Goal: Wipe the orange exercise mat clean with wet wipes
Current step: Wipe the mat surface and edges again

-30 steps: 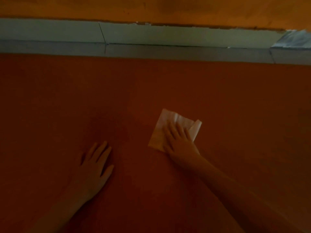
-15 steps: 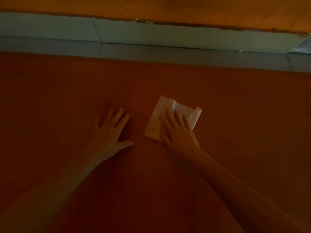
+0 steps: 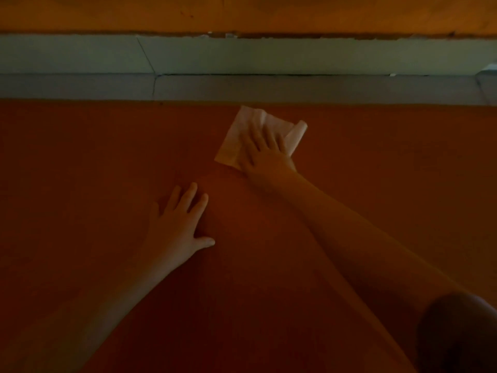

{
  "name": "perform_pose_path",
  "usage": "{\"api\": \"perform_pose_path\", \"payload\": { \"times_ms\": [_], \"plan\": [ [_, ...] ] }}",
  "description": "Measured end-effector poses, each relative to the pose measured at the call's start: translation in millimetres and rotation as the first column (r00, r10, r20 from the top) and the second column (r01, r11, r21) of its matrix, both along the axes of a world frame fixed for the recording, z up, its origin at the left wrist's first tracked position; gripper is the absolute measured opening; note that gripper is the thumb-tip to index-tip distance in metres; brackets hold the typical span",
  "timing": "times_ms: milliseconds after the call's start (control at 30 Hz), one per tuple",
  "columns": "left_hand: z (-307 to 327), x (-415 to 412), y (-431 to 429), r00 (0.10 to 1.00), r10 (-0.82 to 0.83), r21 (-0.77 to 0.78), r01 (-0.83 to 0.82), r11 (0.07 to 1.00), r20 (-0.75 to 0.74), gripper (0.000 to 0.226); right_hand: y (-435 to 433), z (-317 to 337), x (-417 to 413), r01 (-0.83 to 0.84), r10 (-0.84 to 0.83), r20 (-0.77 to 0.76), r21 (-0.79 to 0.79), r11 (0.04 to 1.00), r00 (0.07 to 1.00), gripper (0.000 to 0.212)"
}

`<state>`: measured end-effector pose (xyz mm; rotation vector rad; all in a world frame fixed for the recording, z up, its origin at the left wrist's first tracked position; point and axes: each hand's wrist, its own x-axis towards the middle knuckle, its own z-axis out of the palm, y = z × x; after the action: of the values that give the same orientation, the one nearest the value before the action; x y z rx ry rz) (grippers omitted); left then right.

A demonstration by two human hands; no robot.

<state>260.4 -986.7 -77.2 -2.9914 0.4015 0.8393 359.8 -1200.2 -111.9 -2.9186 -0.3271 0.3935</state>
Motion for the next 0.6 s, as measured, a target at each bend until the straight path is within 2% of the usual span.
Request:
{"api": "perform_pose_path", "payload": {
  "times_ms": [67, 133, 200, 300, 400, 500, 600],
  "plan": [
    [0, 1, -1, 1.000, -0.009, 0.024, 0.009, 1.000, -0.005, 0.095, -11, 2, 9, -0.103, 0.103, 0.009, 0.001, 0.995, 0.995, 0.060],
    [-1, 1, -1, 1.000, -0.014, 0.035, 0.014, 0.999, -0.004, 0.095, -46, -1, 17, -0.074, 0.075, 0.040, -0.023, 0.997, 0.996, 0.059],
    [-1, 1, -1, 1.000, -0.005, 0.026, 0.006, 1.000, -0.012, 0.095, -94, -8, 24, 0.091, -0.090, 0.015, -0.038, 0.995, 0.996, 0.059],
    [-3, 1, 0, 1.000, -0.003, 0.016, 0.003, 1.000, -0.008, 0.095, -136, -9, 23, 0.337, -0.343, -0.050, -0.092, 0.937, 0.938, 0.063],
    [-9, 0, 0, 1.000, 0.012, -0.014, -0.012, 1.000, 0.018, 0.097, -107, -3, 8, 0.399, -0.402, -0.057, -0.052, 0.915, 0.914, 0.060],
    [-9, 0, 2, 1.000, 0.028, -0.013, -0.028, 1.000, -0.007, 0.097, -70, -3, -42, 0.132, -0.132, 0.023, -0.026, 0.991, 0.991, 0.060],
    [-5, 2, 1, 1.000, 0.010, 0.019, -0.010, 1.000, -0.021, 0.097, -87, -5, -96, -0.178, 0.179, 0.005, -0.025, 0.984, 0.984, 0.061]
  ]
}}
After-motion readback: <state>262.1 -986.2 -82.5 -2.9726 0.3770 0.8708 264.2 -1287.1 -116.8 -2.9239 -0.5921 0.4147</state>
